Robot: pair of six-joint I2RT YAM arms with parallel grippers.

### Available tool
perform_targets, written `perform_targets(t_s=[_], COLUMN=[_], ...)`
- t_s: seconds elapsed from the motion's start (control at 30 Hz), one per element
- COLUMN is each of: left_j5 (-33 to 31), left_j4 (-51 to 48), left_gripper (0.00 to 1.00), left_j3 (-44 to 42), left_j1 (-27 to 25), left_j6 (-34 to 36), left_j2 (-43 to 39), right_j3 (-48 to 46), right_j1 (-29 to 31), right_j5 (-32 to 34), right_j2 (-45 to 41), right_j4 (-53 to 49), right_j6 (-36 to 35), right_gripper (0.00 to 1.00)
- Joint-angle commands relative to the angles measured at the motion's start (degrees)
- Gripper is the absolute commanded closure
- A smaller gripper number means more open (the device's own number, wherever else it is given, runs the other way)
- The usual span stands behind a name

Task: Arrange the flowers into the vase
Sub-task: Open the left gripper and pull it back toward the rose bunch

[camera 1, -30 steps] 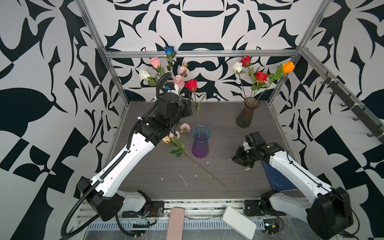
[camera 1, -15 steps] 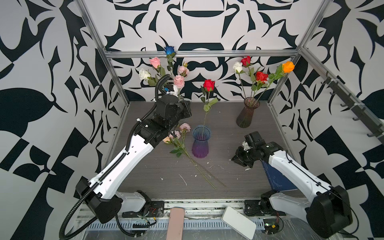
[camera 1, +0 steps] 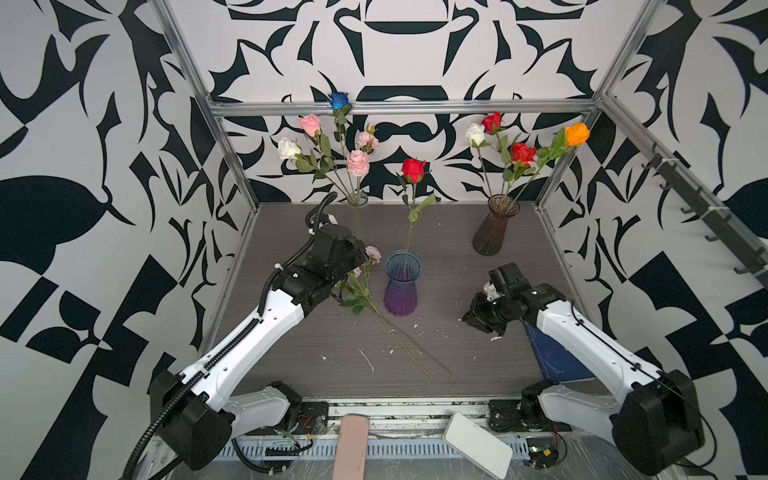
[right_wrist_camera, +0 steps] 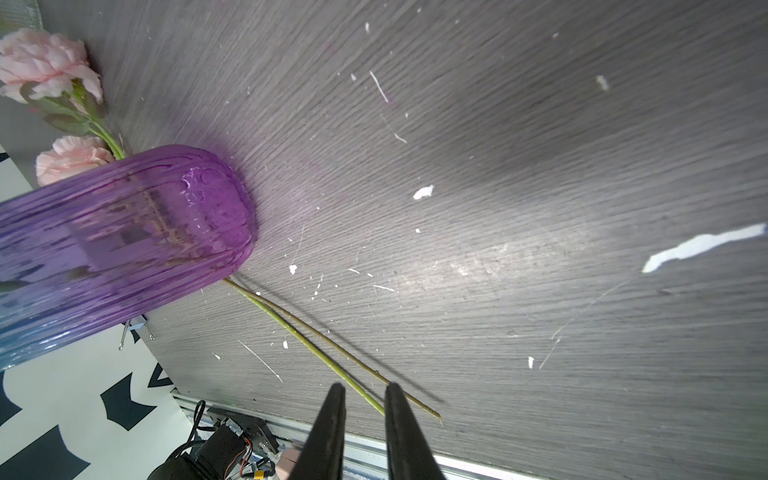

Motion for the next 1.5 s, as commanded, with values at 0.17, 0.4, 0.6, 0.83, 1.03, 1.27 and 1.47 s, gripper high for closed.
perform_targets(t_s=[0.17, 0.4, 0.6, 0.83, 1.03, 1.27, 1.47], left_j5=[4.22, 7.29, 9.14, 10.40, 11.15, 12.68, 12.97], left_j4=[0.86, -0.22, -2.24, -4.02, -5.43, -7.31, -8.01], left_gripper=[0.74, 0.73, 0.71, 0.71, 0.71, 0.72, 0.76], left_j3=[-4.34, -7.43, -6.87, -6.50, -6.34, -5.18, -3.24], left_j1=[1.86, 3.68, 4.13, 4.66, 5.02, 5.28, 5.63], left_j6=[-8.12, -12.87, -13.11, -12.96, -12.25, -10.91, -8.81], left_j2=[0.82, 3.31, 7.88, 12.48, 15.82, 19.93, 23.56], right_j3=[-0.50, -0.59, -0.57, -0.79, -0.74, -0.87, -1.07], right_j1=[0.27, 0.27, 0.20, 0.27, 0.14, 0.25, 0.24], right_j5=[-0.42, -0.34, -0.34, -0.34, -0.34, -0.34, -0.43], right_j2=[-0.38, -0.76, -0.85, -1.04, -1.39, -1.42, -1.31], right_j4=[0.92, 0.79, 0.88, 0.87, 0.70, 0.72, 0.79], right_j6=[0.29, 0.20, 0.20, 0.25, 0.14, 0.07, 0.07], right_gripper=[0.78, 0.78, 0.78, 0.78, 0.78, 0.78, 0.78])
